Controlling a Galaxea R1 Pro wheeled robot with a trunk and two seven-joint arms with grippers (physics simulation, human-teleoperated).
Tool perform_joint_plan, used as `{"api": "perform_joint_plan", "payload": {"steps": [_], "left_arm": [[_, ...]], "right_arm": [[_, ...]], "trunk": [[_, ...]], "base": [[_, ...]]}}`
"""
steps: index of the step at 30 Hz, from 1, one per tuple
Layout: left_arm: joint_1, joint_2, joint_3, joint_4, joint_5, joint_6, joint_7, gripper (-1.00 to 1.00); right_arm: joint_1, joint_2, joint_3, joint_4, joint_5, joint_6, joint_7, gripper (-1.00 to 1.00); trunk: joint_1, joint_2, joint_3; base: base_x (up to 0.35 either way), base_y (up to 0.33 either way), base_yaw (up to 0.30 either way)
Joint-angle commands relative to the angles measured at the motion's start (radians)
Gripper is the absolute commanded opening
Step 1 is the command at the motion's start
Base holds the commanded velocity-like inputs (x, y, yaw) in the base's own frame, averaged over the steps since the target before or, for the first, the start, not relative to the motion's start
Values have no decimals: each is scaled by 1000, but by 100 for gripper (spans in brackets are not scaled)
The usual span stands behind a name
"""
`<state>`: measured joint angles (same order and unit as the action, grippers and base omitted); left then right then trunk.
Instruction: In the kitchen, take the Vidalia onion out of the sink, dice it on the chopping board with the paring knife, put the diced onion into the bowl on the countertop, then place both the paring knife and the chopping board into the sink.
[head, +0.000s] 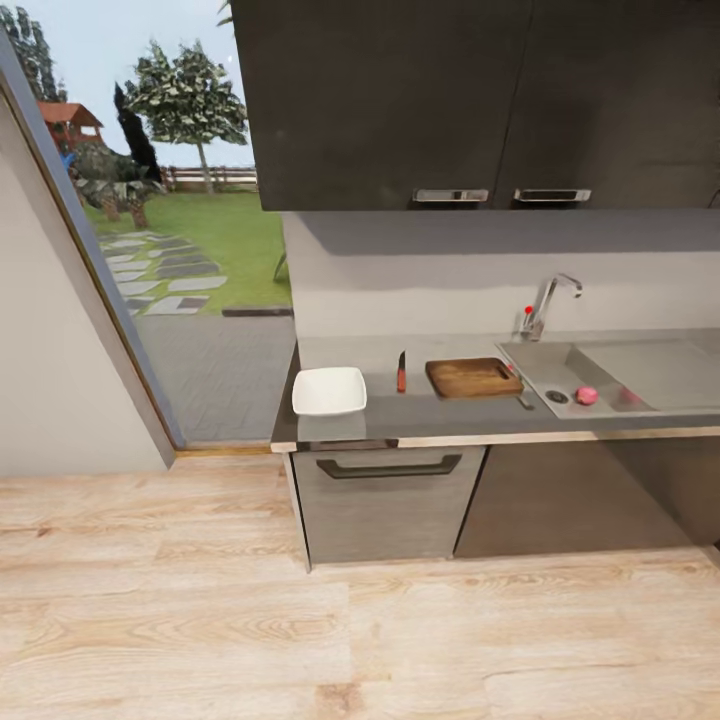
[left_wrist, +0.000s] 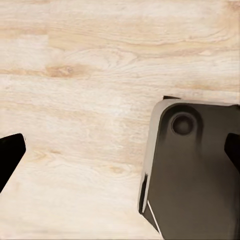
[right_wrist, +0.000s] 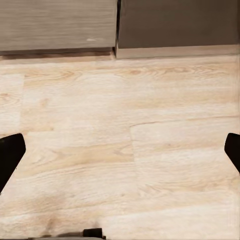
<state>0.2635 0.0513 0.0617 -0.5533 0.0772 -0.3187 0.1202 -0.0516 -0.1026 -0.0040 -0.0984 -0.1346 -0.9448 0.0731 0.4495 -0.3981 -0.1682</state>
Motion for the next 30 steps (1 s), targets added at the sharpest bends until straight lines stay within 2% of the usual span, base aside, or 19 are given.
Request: {"api": "perform_joint_plan", "payload": {"steps": [1,4,5,8,9,11,12,14,16,18,19,22,26,28,29,30], "left_arm": [[-32,-3,-2,-4,8,60,11,100],[-91,-18,-4,-19,6,159,23,100],[-99,-24,-4,-24,6,169,25,100],[-135,-58,-5,-79,-4,206,36,100],[-140,-62,-5,-91,-7,211,41,100],[-161,-80,-5,-148,-20,253,65,100],[-166,-85,-5,-163,-23,269,71,100],[-189,-103,-5,-224,-39,354,85,100],[-202,-108,-5,-254,-47,402,88,100],[-229,-114,-5,-316,-59,489,92,100],[-235,-115,-5,-332,-61,508,93,100],[-258,-118,-6,-423,-66,594,93,100],[-270,-124,-13,-591,-67,700,92,100],[-272,-125,-42,-701,-68,754,91,100],[-272,-124,-54,-729,-68,765,91,100],[-272,-123,-84,-788,-68,783,90,100]], "right_arm": [[-1,0,0,-20,-8,0,-5,100],[-1,0,1,-92,-6,23,-67,100],[-1,0,1,-109,-6,33,-82,100],[-1,0,2,-226,-2,133,-149,100],[-1,0,2,-250,-2,155,-155,100],[-1,-3,2,-352,-1,256,-170,100],[-1,-4,2,-378,-1,283,-172,100],[-1,-16,2,-476,-1,384,-177,100],[-1,-23,2,-522,0,427,-178,100],[-1,-32,3,-605,0,497,-181,100],[-1,-33,3,-624,0,512,-182,100],[-2,-39,3,-715,0,573,-189,100],[-2,-41,3,-856,4,654,-223,100],[-2,-41,3,-957,10,710,-243,100],[-2,-41,3,-984,12,723,-246,100],[-2,-41,3,-1035,15,743,-251,100]], "trunk": [[0,-2,-2],[0,-2,-2],[0,-2,-2],[0,-2,-2],[0,-2,-2],[0,-2,-2],[0,-2,-2],[0,-2,-2],[0,-2,-2],[0,-2,-2],[0,-2,-2],[0,-2,-2],[0,-2,-2],[0,-2,-2],[0,-2,-2],[0,-2,-2]], "base": [[0,0,0],[0,0,0],[0,0,0],[0,0,0],[0,0,0],[0,0,0],[0,0,0],[0,0,0],[0,0,0],[0,0,0],[0,0,0],[0,0,0],[0,0,0],[0,0,0],[0,0,0],[0,0,0]]}}
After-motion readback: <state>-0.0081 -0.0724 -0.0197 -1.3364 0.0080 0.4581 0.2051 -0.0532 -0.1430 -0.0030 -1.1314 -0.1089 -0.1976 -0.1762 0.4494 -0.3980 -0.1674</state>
